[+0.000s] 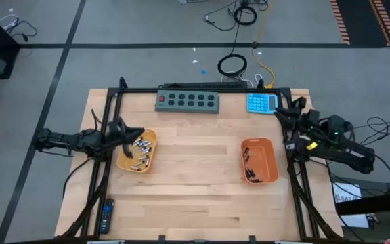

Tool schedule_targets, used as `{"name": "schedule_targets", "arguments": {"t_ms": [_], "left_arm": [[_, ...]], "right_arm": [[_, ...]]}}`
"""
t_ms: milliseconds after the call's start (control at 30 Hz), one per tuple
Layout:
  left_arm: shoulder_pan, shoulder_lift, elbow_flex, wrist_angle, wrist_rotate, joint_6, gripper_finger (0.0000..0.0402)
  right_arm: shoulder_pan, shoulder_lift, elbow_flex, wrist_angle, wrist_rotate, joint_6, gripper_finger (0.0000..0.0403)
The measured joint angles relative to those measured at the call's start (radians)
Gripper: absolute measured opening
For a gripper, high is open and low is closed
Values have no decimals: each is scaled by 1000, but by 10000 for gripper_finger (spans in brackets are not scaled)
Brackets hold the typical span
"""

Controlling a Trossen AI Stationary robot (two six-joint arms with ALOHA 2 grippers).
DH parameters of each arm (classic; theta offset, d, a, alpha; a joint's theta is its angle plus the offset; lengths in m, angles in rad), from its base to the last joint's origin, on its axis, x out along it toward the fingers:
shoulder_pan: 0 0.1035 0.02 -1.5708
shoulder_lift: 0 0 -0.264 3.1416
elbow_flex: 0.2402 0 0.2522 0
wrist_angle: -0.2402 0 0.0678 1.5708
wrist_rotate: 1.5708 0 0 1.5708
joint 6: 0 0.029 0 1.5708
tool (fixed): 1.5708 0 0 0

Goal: Sort batteries
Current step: Return to Home Position

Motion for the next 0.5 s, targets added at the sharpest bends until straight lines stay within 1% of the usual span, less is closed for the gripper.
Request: {"name": "schedule_targets", "arguments": {"t_ms": [100,167,233,333,400,500], "left_arm": [[0,0,-17,12,146,33,33],[0,0,-27,23,219,45,33],[0,0,-36,29,274,48,33],[0,0,-52,56,329,48,33],[0,0,-52,55,341,49,33],[0,0,-52,54,350,52,33]], "right_arm": [[1,0,44,-34,-91,-51,59],[1,0,41,-43,-180,-77,59],[1,0,14,-41,-224,-82,59],[1,0,-62,9,-228,-55,59],[1,0,-126,62,-228,-52,59],[1,0,-212,193,-228,-58,59]]}}
